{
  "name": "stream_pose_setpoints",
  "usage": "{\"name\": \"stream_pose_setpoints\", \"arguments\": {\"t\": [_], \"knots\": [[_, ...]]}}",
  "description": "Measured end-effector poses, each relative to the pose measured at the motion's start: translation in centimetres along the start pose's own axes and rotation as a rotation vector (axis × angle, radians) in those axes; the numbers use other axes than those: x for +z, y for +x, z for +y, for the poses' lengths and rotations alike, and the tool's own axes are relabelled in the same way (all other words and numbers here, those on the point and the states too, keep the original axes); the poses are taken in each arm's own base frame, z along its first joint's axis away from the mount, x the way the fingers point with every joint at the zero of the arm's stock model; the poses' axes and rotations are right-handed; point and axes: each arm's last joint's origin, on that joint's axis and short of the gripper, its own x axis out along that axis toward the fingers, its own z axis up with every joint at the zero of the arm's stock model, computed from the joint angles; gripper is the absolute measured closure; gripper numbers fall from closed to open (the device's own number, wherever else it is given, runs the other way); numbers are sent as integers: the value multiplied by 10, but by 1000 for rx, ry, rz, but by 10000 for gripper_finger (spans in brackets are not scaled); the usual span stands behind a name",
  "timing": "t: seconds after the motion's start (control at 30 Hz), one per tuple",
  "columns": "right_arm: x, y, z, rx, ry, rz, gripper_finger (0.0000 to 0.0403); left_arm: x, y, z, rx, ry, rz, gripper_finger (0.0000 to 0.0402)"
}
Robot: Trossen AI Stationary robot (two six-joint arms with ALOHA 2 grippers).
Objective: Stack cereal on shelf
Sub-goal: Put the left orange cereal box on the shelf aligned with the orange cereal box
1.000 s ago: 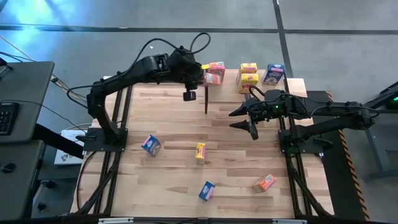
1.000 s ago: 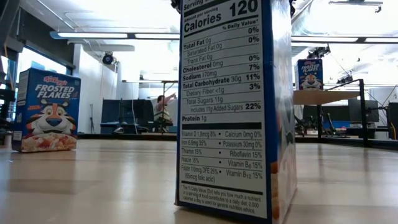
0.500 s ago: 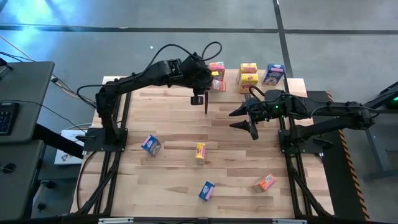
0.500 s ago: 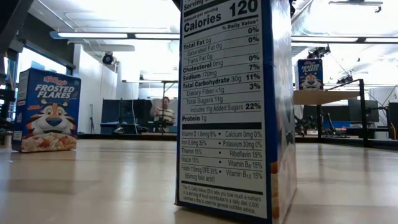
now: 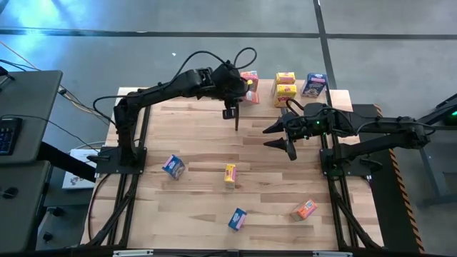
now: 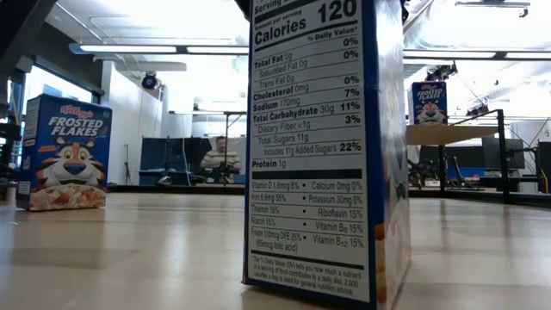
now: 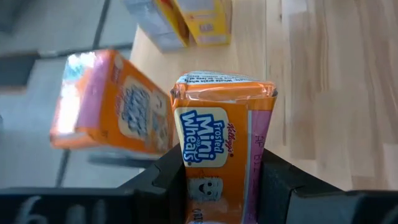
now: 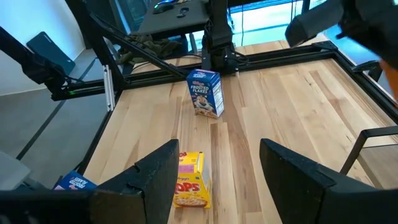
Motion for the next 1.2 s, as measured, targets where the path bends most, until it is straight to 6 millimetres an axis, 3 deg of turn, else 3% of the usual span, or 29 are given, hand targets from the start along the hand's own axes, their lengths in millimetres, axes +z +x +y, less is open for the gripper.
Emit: {"name": "stream_pose_setpoints", "arguments": {"t": [0.27, 0.6, 0.93, 1.2], "knots": [[0, 0, 0, 0, 0, 0, 185, -2, 14, -1, -6, -7, 29, 275], [0, 0, 0, 0, 0, 0, 185, -2, 15, 1, -15, -13, 19, 274], [0, 0, 0, 0, 0, 0, 185, -3, 15, 1, -16, -12, 23, 228], [0, 0, 0, 0, 0, 0, 185, -2, 15, 2, -10, -13, 10, 222]]}}
